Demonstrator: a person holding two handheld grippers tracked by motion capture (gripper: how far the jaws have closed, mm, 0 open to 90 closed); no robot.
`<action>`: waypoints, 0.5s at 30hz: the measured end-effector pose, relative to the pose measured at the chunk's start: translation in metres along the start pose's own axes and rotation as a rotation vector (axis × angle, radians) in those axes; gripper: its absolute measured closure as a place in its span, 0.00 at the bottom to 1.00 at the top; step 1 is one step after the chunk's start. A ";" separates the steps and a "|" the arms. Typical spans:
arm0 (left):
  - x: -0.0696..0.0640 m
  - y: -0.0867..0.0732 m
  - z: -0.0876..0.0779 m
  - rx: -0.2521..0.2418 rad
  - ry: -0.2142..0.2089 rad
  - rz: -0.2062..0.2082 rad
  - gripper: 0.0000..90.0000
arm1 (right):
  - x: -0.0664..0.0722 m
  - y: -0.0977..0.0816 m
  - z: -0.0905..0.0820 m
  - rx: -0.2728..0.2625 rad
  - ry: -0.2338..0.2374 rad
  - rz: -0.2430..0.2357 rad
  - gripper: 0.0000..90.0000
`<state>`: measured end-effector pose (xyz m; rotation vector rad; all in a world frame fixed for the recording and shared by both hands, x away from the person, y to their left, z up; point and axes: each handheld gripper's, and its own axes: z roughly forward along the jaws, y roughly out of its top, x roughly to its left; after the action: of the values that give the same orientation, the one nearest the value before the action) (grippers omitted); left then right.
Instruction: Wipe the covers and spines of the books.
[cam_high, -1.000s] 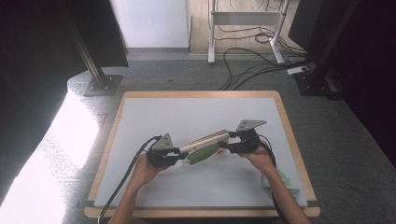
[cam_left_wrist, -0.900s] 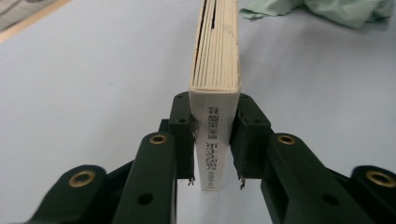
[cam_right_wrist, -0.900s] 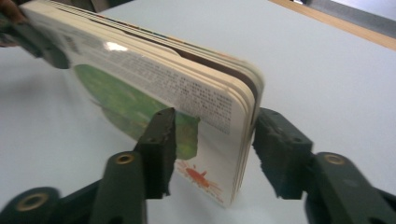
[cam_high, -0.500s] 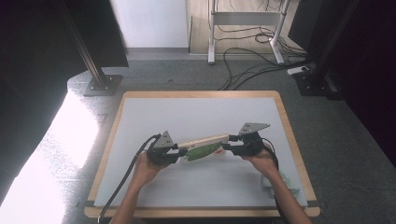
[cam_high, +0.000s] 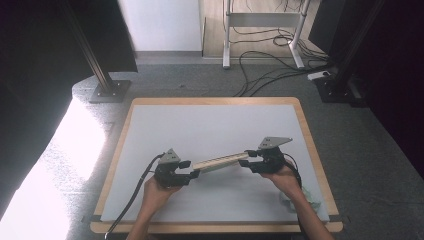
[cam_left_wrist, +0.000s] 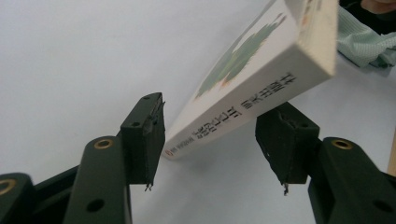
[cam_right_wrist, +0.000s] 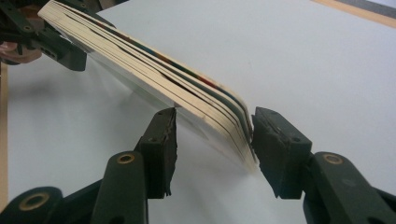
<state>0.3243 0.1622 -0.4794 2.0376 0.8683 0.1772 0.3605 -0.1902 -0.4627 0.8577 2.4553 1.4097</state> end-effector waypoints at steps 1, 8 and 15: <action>-0.002 -0.002 0.000 0.001 0.008 -0.011 0.47 | 0.001 -0.001 -0.001 0.003 -0.005 -0.002 0.54; -0.016 -0.012 -0.003 0.000 -0.031 -0.056 0.47 | 0.011 -0.010 -0.005 0.029 -0.010 -0.002 0.53; -0.033 -0.019 -0.005 0.033 -0.027 -0.025 0.46 | 0.018 -0.019 -0.007 0.045 -0.018 -0.013 0.52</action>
<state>0.2879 0.1512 -0.4854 2.0548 0.8843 0.1218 0.3353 -0.1927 -0.4728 0.8577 2.4838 1.3410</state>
